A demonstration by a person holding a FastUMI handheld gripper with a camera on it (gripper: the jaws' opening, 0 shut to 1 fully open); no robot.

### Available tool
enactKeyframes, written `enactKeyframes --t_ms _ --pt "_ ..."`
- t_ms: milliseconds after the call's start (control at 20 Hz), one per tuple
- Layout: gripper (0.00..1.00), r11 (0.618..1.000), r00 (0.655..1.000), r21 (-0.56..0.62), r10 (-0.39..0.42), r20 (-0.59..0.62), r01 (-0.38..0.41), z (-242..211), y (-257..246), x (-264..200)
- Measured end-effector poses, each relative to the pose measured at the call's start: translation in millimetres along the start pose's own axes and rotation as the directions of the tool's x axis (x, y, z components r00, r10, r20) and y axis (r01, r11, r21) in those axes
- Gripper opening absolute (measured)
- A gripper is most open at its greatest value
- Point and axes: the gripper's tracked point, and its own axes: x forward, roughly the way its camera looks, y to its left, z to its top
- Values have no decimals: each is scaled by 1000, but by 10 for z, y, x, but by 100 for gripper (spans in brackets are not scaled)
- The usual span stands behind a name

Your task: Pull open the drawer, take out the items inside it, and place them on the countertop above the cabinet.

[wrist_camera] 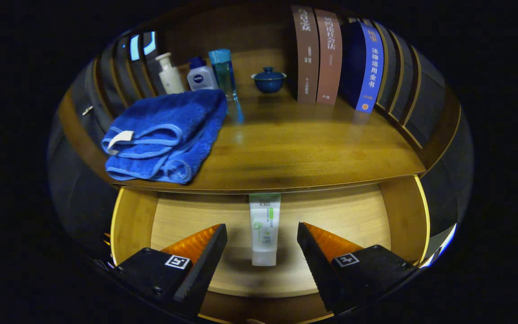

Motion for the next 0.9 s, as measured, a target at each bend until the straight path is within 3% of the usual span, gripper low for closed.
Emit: enactKeyframes --t_ms 350,550,800,850,900 --pt "97 998 973 -56 -30 -228 18 -407 -67 414" --pt "66 996 947 -84 -51 -317 25 -586 -40 546" --pt "53 995 942 -93 -47 -333 17 -618 -27 567" --pt "45 995 942 -97 -47 -334 16 -636 -44 556" --pt "46 995 942 -97 -44 -332 13 -638 -35 560"
